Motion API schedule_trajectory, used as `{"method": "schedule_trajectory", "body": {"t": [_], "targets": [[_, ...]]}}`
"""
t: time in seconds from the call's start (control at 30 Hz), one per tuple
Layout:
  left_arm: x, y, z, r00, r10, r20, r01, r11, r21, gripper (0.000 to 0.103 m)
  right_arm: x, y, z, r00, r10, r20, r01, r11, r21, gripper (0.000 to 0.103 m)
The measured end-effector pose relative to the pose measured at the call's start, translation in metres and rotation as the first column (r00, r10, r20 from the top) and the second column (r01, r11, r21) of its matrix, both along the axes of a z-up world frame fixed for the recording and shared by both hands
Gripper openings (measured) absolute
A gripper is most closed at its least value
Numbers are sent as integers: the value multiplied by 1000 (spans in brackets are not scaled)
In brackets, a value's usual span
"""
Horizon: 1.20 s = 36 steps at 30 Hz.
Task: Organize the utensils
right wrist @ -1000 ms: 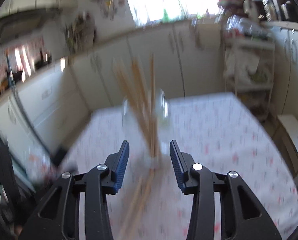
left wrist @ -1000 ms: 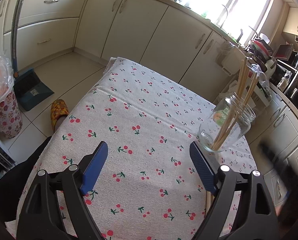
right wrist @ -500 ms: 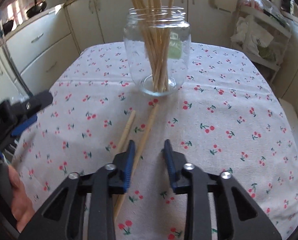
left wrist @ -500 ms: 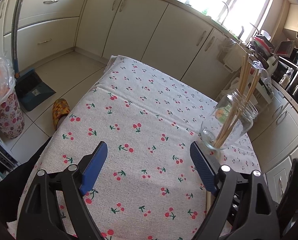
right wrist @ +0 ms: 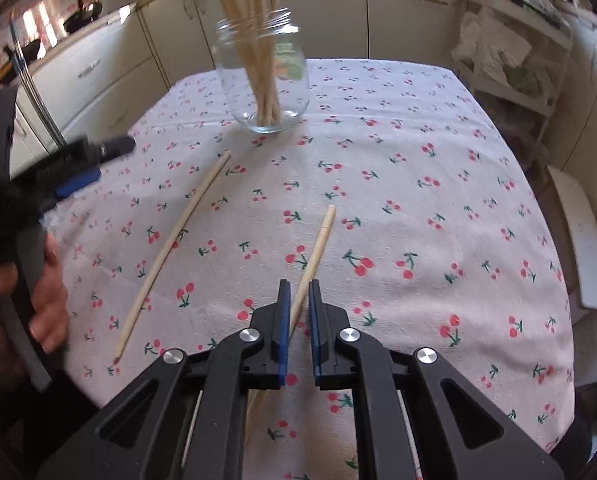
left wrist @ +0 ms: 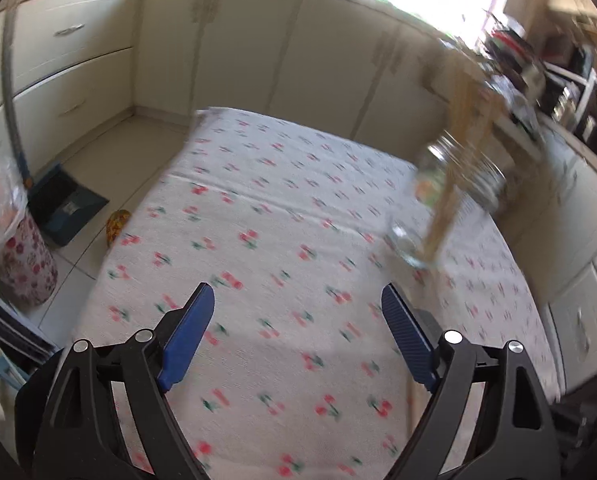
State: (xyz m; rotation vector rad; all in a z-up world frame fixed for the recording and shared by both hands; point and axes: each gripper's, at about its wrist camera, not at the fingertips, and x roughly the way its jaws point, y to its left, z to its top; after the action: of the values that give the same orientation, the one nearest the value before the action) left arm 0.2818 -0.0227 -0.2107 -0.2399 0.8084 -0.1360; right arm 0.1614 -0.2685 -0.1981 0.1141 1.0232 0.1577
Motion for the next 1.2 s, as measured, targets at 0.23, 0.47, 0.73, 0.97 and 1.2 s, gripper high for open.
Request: {"method": "schedule_trajectory", "body": {"t": [0.23,0.47,0.73,0.97,1.2], "targets": [[-5,-50,2,994,-103,-41,106,991,87,84,9,2,3,999,-36,18,36,999,22,25],[1,-67,-2,990,-115,-81,126,983,136,84,10,6,-3,999,-36,22,37,999,-17,25],[2,-86,-12,983,-147,-113,166,968,189,84,7,4,-3,999,-15,42,17,999,-46,14],[1,-94,-18,975,-173,-139,201,953,227,84,9,-5,-4,999,-25,28,25,1000,7,10],[-2,-101,-22,965,-212,-157,247,934,259,64,11,0,-3,1000,-4,23,4,1000,-8,9]]}}
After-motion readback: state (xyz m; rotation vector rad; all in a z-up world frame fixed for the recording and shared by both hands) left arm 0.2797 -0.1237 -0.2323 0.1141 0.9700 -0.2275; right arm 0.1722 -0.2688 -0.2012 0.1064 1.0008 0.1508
